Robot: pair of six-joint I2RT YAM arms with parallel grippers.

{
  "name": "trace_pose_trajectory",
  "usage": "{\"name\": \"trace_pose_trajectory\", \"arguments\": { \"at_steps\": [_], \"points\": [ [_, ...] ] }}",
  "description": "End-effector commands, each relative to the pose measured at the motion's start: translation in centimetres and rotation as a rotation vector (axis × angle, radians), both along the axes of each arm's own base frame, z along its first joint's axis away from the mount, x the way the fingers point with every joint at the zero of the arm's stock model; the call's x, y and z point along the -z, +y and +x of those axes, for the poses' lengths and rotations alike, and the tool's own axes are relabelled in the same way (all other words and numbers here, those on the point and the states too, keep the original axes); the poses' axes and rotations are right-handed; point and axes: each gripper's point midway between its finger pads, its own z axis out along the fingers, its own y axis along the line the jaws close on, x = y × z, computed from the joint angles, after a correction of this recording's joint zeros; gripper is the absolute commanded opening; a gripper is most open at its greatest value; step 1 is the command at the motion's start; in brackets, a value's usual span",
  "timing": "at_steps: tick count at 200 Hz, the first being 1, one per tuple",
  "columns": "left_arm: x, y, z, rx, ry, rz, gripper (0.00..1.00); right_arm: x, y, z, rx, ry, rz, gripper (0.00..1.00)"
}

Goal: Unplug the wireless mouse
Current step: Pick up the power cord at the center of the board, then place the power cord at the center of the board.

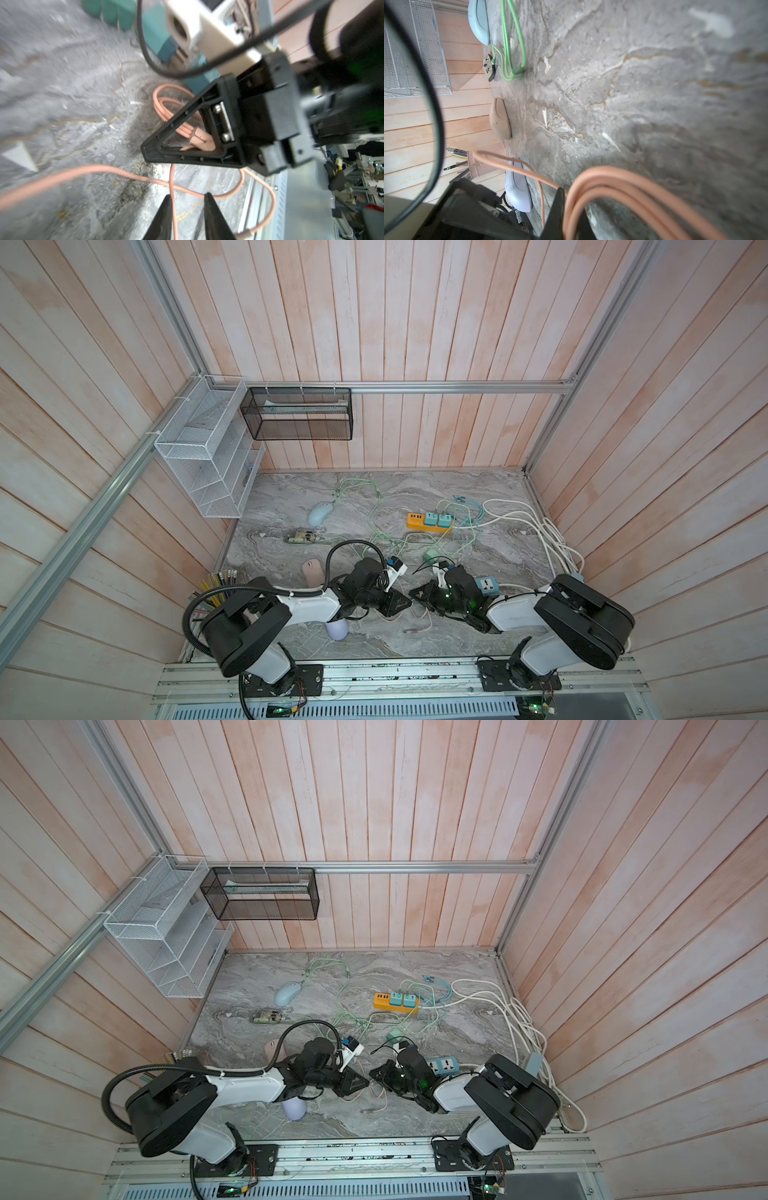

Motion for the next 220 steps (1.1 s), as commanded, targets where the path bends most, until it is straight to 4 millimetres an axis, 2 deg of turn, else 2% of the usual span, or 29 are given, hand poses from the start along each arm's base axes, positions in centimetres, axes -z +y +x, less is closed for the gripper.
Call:
{"name": "trace_pose_trajectory", "arguments": {
  "at_steps": [1, 26, 47, 68, 90, 103, 120, 140, 171, 184, 220],
  "points": [
    [-6.3, 1.9, 1.2, -0.079, -0.090, -0.099, 0.32, -2.8, -0.2, 1.7, -0.021, -0.107, -0.086, 0.00],
    [-14.3, 5.5, 2.1, -0.197, -0.237, -0.175, 0.43, -8.9, -0.6, 4.2, -0.007, -0.246, -0.151, 0.00],
    [-17.9, 8.7, 2.5, -0.284, -0.296, -0.181, 0.45, -15.0, -1.6, 6.8, 0.032, -0.356, -0.142, 0.00],
    [-19.1, 11.1, 2.5, -0.347, -0.328, -0.164, 0.45, -21.2, -3.4, 9.8, 0.079, -0.471, -0.139, 0.00],
    [-18.6, 12.4, 2.3, -0.386, -0.341, -0.159, 0.45, -27.2, -6.1, 13.2, 0.157, -0.596, -0.180, 0.00],
    [-17.8, 12.5, 2.3, -0.391, -0.323, -0.153, 0.45, -29.8, -8.3, 15.4, 0.221, -0.649, -0.210, 0.00],
    [-17.0, 12.4, 2.5, -0.392, -0.304, -0.149, 0.45, -31.8, -11.7, 18.6, 0.318, -0.687, -0.242, 0.00],
    [-16.4, 12.3, 2.9, -0.396, -0.294, -0.155, 0.45, -32.3, -15.5, 22.6, 0.432, -0.705, -0.282, 0.00],
    [-16.1, 11.8, 3.6, -0.390, -0.287, -0.162, 0.46, -30.6, -20.5, 28.1, 0.586, -0.710, -0.325, 0.00],
    [-16.0, 11.7, 3.8, -0.386, -0.286, -0.160, 0.46, -29.2, -21.6, 30.1, 0.613, -0.692, -0.328, 0.00],
    [-15.1, 11.6, 3.9, -0.383, -0.276, -0.159, 0.46, -22.1, -22.5, 35.2, 0.610, -0.584, -0.369, 0.00]
  ]
}}
